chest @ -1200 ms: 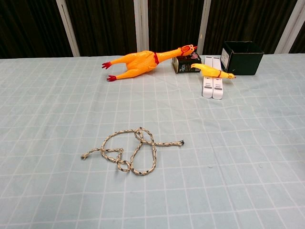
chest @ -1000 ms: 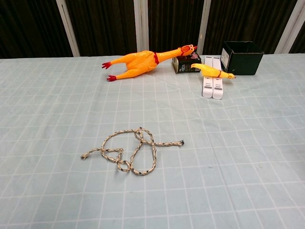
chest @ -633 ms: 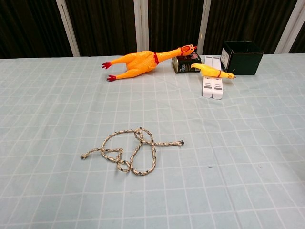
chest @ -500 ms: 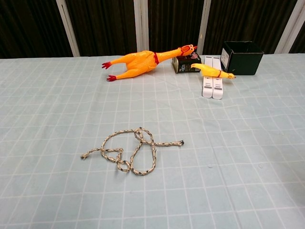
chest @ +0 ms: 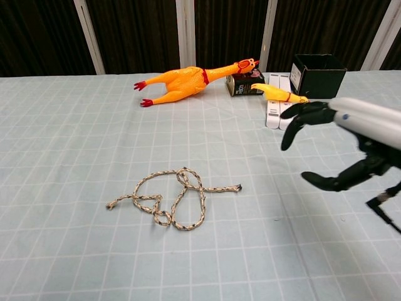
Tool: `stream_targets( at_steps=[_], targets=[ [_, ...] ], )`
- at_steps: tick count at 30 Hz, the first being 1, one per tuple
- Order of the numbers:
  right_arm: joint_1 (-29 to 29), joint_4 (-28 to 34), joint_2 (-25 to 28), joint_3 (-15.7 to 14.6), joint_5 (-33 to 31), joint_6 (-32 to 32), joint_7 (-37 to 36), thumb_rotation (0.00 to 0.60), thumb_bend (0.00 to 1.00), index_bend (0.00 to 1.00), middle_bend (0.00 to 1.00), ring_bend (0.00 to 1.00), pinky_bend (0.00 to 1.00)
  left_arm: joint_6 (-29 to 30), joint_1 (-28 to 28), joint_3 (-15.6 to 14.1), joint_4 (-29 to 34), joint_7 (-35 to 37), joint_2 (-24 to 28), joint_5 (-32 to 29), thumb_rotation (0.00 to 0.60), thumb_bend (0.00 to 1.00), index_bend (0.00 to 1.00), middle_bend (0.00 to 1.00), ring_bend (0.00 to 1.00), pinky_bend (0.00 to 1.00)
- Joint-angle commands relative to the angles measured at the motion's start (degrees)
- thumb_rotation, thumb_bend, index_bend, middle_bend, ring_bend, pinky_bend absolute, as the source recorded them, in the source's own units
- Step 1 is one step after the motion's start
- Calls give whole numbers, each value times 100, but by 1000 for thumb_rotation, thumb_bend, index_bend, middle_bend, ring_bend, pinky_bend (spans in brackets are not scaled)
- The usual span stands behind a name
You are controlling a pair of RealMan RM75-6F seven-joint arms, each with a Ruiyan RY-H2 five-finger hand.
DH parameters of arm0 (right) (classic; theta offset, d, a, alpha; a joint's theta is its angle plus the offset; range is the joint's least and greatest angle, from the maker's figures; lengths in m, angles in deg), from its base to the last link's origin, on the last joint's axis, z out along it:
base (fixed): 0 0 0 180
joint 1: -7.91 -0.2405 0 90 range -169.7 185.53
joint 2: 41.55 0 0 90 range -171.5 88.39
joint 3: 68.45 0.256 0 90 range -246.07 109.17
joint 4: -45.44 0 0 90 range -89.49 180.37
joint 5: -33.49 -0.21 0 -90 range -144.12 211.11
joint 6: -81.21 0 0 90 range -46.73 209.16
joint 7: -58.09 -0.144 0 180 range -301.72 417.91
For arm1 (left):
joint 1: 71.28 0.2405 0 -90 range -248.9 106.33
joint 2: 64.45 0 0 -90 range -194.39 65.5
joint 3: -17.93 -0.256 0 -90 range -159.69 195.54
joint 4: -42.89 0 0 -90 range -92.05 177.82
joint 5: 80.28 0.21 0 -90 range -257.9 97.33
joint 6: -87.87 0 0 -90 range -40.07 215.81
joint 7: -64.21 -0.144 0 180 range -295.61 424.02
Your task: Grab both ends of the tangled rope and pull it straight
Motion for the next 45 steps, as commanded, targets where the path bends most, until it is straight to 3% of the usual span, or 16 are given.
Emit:
stream_targets(
  at_steps=[1,13,23,45],
  targets=[
    [-451,-603,-920,235,-664,176,741,600,385,410,146,0,0,-17,-11,9,7,25,5,-16,600,112,76,0,0,0],
    [-924,-1708,-2040,613,-1461,-5,1077,600,386,457,164,0,0,78,-19,9,-26,182,28,102,600,112,77,0,0,0],
    [-1086,-2180,-2404,670,-1779,-107,1054,600,386,474,166,0,0,-28,-64,38,-34,216,-3,10,600,112,79,0,0,0],
    [-1280,-2877,-2977,615,-1823,-211,889,600,386,523,194,0,0,-203,-148,28,-29,268,-27,-61,600,113,80,0,0,0]
  ],
)
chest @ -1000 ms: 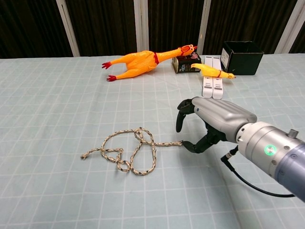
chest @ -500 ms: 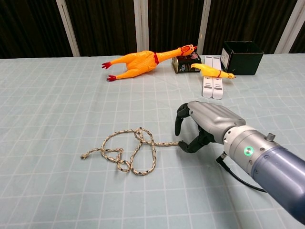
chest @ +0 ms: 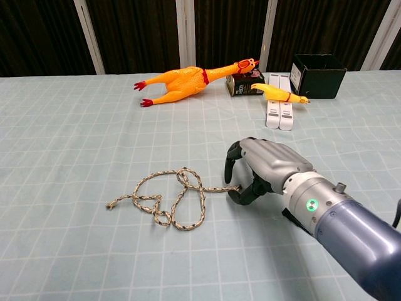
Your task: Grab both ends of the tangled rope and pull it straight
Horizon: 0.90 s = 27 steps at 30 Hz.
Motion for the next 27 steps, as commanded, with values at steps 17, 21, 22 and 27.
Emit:
stream_targets(
  at_steps=[17,21,22,27],
  targets=[
    [-106,-264,-321,31,11,-13,-37,600,385,552,195,0,0,42,8,4,-17,91,36,-32,600,112,83,0,0,0],
    [-114,-280,-338,27,-30,-5,17,600,385,555,195,0,0,48,11,1,-13,104,46,-34,600,112,83,0,0,0],
    [-114,-281,-342,28,-41,-5,26,600,385,555,195,0,0,53,11,2,-13,108,48,-31,600,112,83,0,0,0],
    [-117,-292,-354,18,-53,-12,62,600,385,555,196,0,0,67,13,3,-13,124,53,-26,600,112,83,0,0,0]
  ],
)
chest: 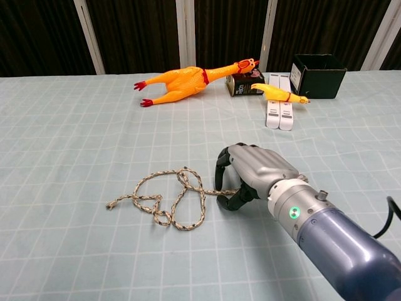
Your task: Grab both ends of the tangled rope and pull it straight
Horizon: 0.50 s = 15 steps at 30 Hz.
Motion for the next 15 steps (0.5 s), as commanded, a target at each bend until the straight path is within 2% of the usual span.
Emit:
stream_targets(
  at_steps=[1,15],
  targets=[
    [-2,-11,-8,3,-3,-5,4,600,385,555,196,0,0,2,0,-2,-1,5,2,3,600,112,83,0,0,0],
    [-14,-86,-59,34,0,-22,-10,600,386,555,196,0,0,-9,-2,-5,14,19,8,-8,600,112,84,0,0,0]
  ],
)
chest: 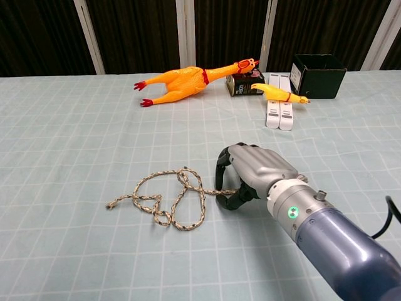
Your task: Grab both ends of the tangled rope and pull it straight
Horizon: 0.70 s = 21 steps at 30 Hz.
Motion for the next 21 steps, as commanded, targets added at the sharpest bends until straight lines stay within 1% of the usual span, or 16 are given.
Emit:
stream_targets(
  at_steps=[1,11,17,21],
  targets=[
    [0,-4,-8,9,-4,-6,0,600,386,555,196,0,0,-12,-1,-3,9,6,4,-11,600,112,84,0,0,0],
    [16,-35,-40,16,-92,8,23,600,380,556,203,0,0,-11,-3,1,12,13,6,-15,600,112,84,0,0,0],
    [33,-22,-43,-11,-108,18,22,600,424,599,212,0,0,-2,-3,2,12,24,6,-9,600,112,84,0,0,0],
    [34,30,-31,-7,-108,13,33,600,445,607,215,0,0,-2,-3,2,7,29,5,-9,600,112,84,0,0,0]
  ],
)
